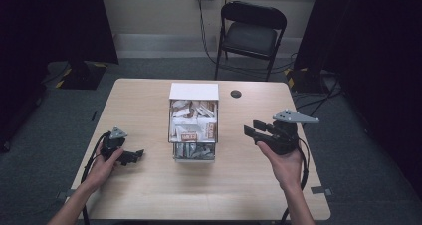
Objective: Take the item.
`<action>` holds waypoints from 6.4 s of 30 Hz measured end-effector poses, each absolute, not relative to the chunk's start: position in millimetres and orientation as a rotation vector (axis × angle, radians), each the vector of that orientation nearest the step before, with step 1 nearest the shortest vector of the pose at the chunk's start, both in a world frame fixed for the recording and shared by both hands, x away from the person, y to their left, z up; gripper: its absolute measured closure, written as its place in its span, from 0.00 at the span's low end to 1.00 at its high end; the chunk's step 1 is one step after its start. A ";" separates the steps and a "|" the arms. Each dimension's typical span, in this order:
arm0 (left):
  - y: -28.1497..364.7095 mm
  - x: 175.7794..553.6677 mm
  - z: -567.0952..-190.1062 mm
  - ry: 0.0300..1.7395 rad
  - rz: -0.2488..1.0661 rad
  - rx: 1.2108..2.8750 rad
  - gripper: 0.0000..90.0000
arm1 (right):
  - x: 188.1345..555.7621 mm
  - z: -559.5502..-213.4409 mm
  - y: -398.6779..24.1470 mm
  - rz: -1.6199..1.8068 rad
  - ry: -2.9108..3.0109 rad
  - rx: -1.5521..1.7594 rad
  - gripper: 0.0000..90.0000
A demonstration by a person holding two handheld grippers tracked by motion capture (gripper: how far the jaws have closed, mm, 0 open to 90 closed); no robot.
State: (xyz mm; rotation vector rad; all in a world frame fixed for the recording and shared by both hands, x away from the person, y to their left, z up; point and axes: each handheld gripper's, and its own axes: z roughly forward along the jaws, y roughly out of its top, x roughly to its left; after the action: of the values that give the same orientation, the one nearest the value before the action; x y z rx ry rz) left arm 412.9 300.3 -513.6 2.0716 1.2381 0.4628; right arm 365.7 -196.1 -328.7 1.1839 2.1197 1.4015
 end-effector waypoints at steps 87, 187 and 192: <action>300.2 412.8 -513.7 1.238 0.463 2.071 0.00 | 392.9 -324.4 -65.8 1.529 2.544 0.749 0.97; 300.3 412.9 -513.6 1.238 0.463 2.072 0.00 | 369.6 -282.3 -135.3 1.636 2.318 0.824 1.00; 300.3 412.9 -513.6 1.238 0.463 2.071 0.00 | 367.8 -279.5 -141.7 1.627 2.305 0.833 1.00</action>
State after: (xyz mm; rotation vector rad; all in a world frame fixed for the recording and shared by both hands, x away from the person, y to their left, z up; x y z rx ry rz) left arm 412.9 300.3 -513.6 2.0714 1.2383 0.4631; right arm 367.8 -141.7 -279.5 0.8329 2.3045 1.6273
